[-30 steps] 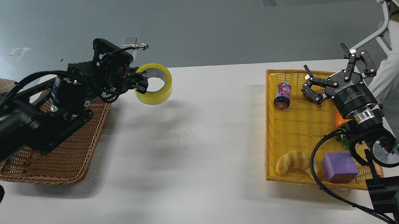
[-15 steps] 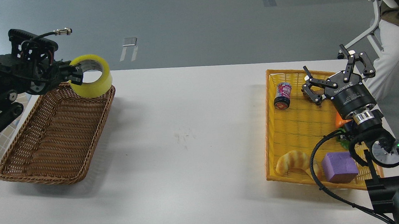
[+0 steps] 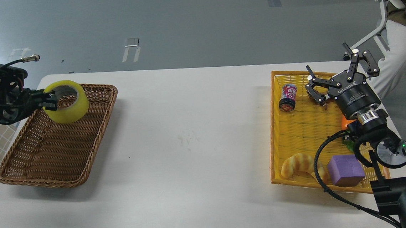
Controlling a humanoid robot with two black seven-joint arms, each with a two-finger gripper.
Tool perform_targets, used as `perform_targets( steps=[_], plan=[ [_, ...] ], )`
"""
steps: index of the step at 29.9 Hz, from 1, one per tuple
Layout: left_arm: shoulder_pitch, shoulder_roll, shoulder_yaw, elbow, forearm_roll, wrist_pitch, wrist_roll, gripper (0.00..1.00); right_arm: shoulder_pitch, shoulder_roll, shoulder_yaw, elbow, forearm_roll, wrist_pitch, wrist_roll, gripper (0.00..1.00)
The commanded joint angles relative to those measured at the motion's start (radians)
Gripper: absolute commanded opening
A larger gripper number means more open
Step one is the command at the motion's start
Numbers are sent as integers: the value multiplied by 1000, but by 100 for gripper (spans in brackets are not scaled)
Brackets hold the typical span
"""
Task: Place and transfer tape with both arms
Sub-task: 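Carry the tape roll over the wicker basket and lower it in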
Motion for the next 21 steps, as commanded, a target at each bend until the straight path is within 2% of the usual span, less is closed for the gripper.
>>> perform_targets(
  steps=[1, 13, 21],
  plan=[
    [30, -10, -3, 24, -8, 24, -2, 0, 0, 0, 1, 2, 0, 0, 0, 100],
    [124, -24, -2, 78, -99, 87, -15, 0, 0, 0, 1, 2, 0, 0, 0, 100],
    [146, -44, -2, 92, -99, 90, -15, 0, 1, 0, 1, 3, 0, 0, 0, 100]
  ],
)
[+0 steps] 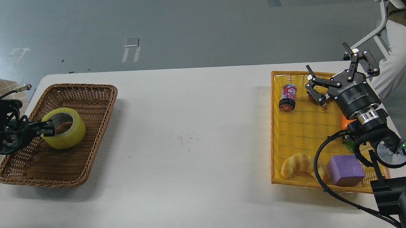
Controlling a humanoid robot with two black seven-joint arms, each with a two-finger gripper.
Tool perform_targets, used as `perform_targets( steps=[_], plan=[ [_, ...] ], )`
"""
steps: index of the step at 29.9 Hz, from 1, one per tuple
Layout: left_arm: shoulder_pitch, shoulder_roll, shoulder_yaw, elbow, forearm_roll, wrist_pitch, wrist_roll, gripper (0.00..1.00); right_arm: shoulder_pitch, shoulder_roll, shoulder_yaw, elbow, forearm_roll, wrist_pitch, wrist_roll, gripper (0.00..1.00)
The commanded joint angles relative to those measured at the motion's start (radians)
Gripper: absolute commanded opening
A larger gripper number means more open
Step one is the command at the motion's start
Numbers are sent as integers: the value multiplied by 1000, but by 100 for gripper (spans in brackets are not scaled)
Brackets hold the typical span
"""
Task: Place and transfer tape with both arms
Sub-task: 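Carry the tape roll over the wicker basket and lower it in, then release the tape and raise the left gripper away from the basket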
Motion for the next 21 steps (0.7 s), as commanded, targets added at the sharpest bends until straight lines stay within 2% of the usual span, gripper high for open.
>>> perform_targets(
  steps=[1, 8, 10, 11, 14, 16, 21],
  plan=[
    [6, -3, 0, 3, 0, 1, 0, 0, 0, 0, 0, 1, 0, 0, 0, 100],
    [8, -3, 0, 7, 0, 1, 2, 0, 2, 0, 1, 3, 0, 0, 0, 100],
    [8, -3, 0, 7, 0, 1, 6, 46, 0, 0, 1, 4, 0, 0, 0, 100],
    [8, -3, 0, 7, -6, 4, 0, 79, 0, 0, 1, 4, 0, 0, 0, 100],
    [6, -2, 0, 7, -29, 12, -2, 82, -1, 0, 1, 9, 0, 0, 0, 100],
    [3, -2, 0, 6, -35, 12, -2, 93, -1, 0, 3, 12, 0, 0, 0, 100],
    [-9, 8, -5, 3, -37, 9, -17, 94, -10, 0, 3, 15, 0, 0, 0, 100]
  ],
)
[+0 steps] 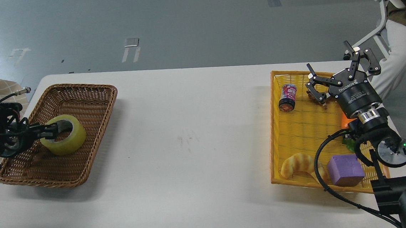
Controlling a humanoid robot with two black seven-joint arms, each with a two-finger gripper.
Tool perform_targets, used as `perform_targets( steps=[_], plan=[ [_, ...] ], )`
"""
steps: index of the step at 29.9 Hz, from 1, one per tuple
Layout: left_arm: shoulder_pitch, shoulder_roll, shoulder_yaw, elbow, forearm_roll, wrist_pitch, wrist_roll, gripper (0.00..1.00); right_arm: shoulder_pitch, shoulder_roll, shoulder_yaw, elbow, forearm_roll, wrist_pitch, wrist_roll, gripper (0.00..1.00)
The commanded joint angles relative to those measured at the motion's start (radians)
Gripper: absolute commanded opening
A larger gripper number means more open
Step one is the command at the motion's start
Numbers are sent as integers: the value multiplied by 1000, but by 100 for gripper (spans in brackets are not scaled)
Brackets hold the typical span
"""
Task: Place and transfer tape with both arms
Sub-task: 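Release the tape and raise the left gripper away from the basket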
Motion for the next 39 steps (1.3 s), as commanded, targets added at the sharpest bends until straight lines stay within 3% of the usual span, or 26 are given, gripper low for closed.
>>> perform_targets(
  steps=[1, 8, 14, 21, 32, 39],
  plan=[
    [-10, 9, -12, -8, -4, -2, -27, 94, -6, 0, 0, 4, 0, 0, 0, 100],
    [-201, 29, -17, -38, -316, -33, -113, 94, 4, 0, 3, 7, 0, 0, -2, 100],
    [-286, 13, -23, -94, -597, -42, -121, 94, 27, -15, 3, 5, 0, 0, -3, 100],
    [-362, -108, -59, -101, -934, -48, -124, 97, 92, -44, -5, -5, -5, 0, -9, 100],
    [-324, -270, -210, -101, -1387, -76, -122, 98, 212, -141, -78, -13, -6, 0, -11, 99],
    [-220, -349, -273, -107, -1418, -79, -121, 98, 287, -133, -115, -45, -9, 0, -12, 99]
  ],
)
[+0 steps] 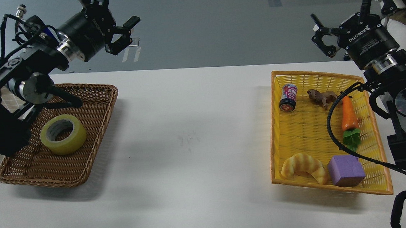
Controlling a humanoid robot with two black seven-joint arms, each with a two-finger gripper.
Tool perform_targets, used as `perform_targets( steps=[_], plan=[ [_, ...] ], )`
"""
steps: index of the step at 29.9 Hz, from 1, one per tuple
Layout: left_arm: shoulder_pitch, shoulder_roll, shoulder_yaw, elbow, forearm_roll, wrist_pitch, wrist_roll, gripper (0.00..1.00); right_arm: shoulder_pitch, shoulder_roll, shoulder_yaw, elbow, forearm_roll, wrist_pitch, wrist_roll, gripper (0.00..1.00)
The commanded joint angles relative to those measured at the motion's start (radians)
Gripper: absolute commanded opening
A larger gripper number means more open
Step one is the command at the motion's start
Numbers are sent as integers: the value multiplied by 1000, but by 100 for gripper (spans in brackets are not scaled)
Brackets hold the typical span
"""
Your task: Place and transfer tape with both arms
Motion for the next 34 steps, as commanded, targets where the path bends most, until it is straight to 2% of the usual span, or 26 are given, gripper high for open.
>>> perform_targets(
  steps=[1, 6, 11, 17, 25, 34],
  plan=[
    [53, -36, -23, -10, -5, -2, 1, 98, 35, 6, -28, -27, -2, 0, -1, 99],
    [116, -65, -41, -55, -6, -8, -1, 98, 61, 23, -88, -50, -2, 0, -1, 99],
    [172, -112, -113, -61, -8, -15, 1, 98, 54, 70, -99, -81, -2, 0, -1, 99],
    [231, -139, -127, -59, -8, -23, 1, 98, 40, 110, -111, -84, -2, 0, 1, 99],
    [289, -151, -147, -58, -8, -23, 1, 98, 12, 139, -137, -73, 2, 0, 1, 100],
    [303, -152, -174, -58, -8, -22, 1, 98, 15, 139, -125, -72, 4, 0, 9, 100]
  ],
)
